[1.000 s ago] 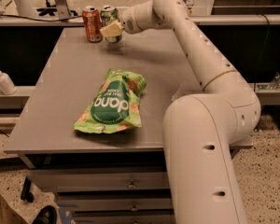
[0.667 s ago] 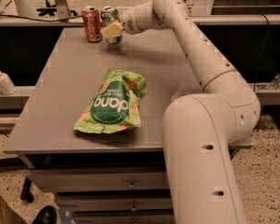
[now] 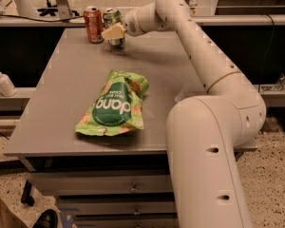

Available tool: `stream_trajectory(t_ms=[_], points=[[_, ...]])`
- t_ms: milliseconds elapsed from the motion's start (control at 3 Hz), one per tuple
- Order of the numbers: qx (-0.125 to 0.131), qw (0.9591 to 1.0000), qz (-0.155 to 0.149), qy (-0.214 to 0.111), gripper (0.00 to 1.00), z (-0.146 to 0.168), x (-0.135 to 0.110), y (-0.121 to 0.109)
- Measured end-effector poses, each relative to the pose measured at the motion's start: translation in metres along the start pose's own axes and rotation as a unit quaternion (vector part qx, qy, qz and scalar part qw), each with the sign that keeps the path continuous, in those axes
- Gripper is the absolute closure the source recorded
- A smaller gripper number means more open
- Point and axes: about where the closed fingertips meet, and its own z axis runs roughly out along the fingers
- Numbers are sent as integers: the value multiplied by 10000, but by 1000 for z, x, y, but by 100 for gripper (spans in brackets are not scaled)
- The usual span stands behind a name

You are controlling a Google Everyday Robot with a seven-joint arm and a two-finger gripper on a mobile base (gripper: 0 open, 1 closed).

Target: Move green can near coke can

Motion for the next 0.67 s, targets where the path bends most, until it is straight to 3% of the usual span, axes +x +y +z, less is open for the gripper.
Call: stream_trajectory(t_ms=[333, 667], points=[[13, 10000, 36, 10, 0, -1, 2, -1], [20, 10000, 51, 19, 0, -2, 3, -1]])
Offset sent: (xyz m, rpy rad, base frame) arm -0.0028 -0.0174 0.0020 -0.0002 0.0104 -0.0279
